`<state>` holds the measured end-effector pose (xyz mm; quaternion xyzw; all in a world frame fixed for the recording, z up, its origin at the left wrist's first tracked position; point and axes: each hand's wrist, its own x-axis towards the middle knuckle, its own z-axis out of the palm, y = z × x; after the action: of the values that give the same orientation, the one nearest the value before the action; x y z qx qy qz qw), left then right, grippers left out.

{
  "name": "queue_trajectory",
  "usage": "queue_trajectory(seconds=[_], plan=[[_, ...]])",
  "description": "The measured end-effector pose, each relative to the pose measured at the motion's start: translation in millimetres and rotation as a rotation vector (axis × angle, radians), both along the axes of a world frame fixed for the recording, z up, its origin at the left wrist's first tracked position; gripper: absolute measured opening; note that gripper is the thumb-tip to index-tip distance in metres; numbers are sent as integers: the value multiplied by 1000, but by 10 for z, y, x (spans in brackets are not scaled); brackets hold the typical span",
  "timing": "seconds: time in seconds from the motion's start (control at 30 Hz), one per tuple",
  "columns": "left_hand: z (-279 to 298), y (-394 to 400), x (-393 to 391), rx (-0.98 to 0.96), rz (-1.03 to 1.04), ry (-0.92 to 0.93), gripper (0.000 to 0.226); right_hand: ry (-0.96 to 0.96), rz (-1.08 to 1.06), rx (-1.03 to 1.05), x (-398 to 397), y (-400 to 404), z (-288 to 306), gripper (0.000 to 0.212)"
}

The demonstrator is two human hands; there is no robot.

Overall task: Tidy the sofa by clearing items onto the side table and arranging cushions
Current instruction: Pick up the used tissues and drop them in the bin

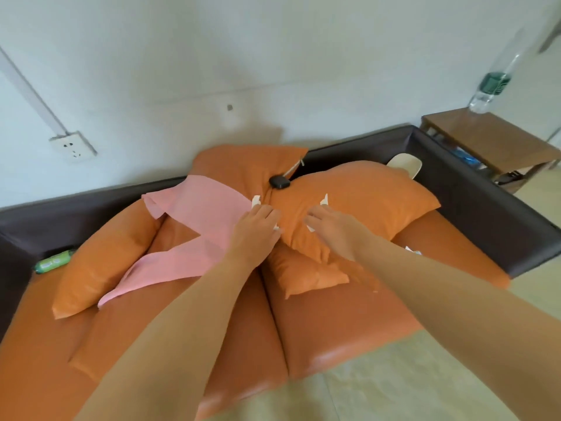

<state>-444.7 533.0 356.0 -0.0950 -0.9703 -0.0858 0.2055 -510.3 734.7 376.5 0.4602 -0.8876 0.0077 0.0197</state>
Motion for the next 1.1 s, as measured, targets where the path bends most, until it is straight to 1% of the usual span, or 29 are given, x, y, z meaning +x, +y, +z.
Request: queue_trajectory(seconds=[0.1,0.2,0.4,0.57,0.67,0.87,1.0,1.1], plan=[[50,569,-369,41,-54,-23,31,-37,-76,-34,-225,587,-1,46],[37,1074,-733,61,-115,-41,30,-62,-144,-11,-475,1107,-16,45],[-75,2008,-1523,24,-262,-57,28,-74,-309,5,-1007,2090,-54,46],[-165,2745,-2323,-4,-367,-116,36,-100,-421,37,-1536,2854,-84,47],[-167,3093,-2694,8,-393,-123,37,-104,-450,40,-1790,3203,-125,45],[-135,4000,-3311,-11,-465,-138,26,-107,-521,1,-2314,4118,-279,41],[-214,4670,-3654,-37,-514,-147,31,-72,-521,-33,-2685,4785,-367,39],[-289,5237,-3879,-37,-511,-171,31,-57,-483,-33,-2910,5340,-464,41]])
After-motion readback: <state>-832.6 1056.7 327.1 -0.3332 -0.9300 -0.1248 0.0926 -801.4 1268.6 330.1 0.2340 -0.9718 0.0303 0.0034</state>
